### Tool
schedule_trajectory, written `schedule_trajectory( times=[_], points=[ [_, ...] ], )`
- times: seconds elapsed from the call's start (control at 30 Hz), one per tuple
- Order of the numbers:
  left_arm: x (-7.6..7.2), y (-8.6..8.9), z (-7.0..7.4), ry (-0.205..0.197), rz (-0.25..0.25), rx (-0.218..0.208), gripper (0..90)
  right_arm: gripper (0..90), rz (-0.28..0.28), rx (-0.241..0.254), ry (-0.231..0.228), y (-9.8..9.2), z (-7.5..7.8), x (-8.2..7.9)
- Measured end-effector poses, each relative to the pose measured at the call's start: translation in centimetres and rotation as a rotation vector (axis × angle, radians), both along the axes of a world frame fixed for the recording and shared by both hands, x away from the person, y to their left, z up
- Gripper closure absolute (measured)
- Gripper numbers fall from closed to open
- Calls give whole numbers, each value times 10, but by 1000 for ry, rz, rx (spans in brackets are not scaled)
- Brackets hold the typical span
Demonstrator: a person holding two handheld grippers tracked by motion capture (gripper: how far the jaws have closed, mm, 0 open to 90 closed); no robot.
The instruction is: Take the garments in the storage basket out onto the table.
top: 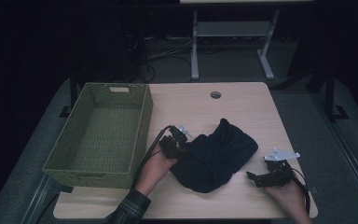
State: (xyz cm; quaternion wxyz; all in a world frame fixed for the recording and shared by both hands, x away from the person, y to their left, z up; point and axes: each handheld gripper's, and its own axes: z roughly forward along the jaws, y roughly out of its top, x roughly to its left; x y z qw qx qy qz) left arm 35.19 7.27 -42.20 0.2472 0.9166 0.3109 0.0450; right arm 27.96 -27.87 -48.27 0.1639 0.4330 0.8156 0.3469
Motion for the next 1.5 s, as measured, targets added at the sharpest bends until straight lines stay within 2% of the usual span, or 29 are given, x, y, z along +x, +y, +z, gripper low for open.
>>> schedule_trajectory(
  times=[0.1, 0.27, 0.43, 0.57, 0.73, 0.87, 0.93, 1.03, 1.13, 1.33, 1.5],
  points=[
    [0, 1, -11, 7, 9, 46, 900, 49, 0, 0, 0, 0, 0, 0],
    [-1, 3, -21, 26, 7, 66, 900, 49, 0, 0, 0, 0, 0, 0],
    [-4, 4, -22, 35, -3, 47, 900, 50, 0, 0, 0, 0, 0, 0],
    [-9, 5, -23, 60, -15, 5, 900, 69, 3, 1, -2, -1, 0, 0],
    [-18, 2, -23, 69, -48, 0, 900, 72, 8, 3, -5, -2, 0, 0],
    [-27, -2, -23, 69, -97, -7, 900, 73, 5, 5, -18, -5, 2, -1],
    [-32, -4, -24, 71, -116, -18, 900, 126, 5, -3, -29, -7, 4, -2],
    [-38, -6, -25, 84, -138, -48, 900, 141, 2, 13, -31, -11, 8, -4],
    [-46, -9, -26, 84, -165, -51, 900, 159, 7, 28, -31, -13, 12, -5],
    [-58, -17, -27, 88, -199, -76, 900, 205, 47, 38, -48, -8, 24, -7],
    [-59, -19, -28, 99, -210, -91, 900, 220, 53, 47, -55, -8, 30, -1]
  ],
)
